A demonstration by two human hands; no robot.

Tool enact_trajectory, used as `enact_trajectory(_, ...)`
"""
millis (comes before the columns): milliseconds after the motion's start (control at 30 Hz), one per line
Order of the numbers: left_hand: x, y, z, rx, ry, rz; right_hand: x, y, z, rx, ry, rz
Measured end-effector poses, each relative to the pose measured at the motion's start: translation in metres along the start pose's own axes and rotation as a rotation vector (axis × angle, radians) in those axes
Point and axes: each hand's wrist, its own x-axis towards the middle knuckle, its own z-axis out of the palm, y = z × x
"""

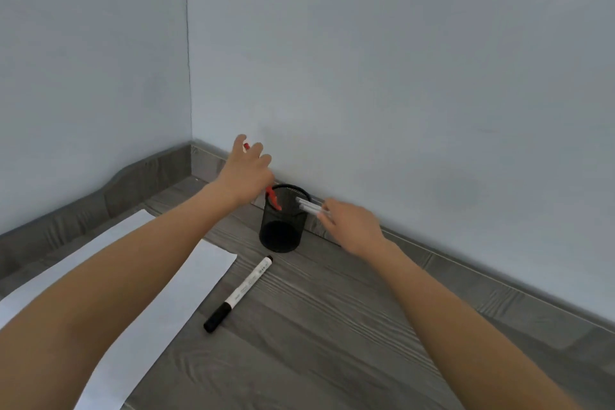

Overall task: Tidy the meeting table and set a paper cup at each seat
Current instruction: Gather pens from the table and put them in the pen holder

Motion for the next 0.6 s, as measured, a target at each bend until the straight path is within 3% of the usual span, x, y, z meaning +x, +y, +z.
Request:
enact_trajectory(200,0.008,0.0,0.036,-0.035,0.125,0.192,0.029,-0.017,-0.005,-0.24,-0.048,-0.113)
enact_trajectory(333,0.005,0.0,0.054,-0.241,0.3,0.061,0.045,-0.026,-0.014,-0.431,-0.057,-0.183)
enact_trajectory(500,-0.011,0.006,0.059,-0.436,0.281,-0.111,0.049,-0.035,-0.004,-0.488,-0.083,-0.223)
enact_trajectory(600,-0.017,0.007,0.061,-0.532,0.288,-0.178,0.046,-0.039,-0.001,-0.528,0.064,-0.262)
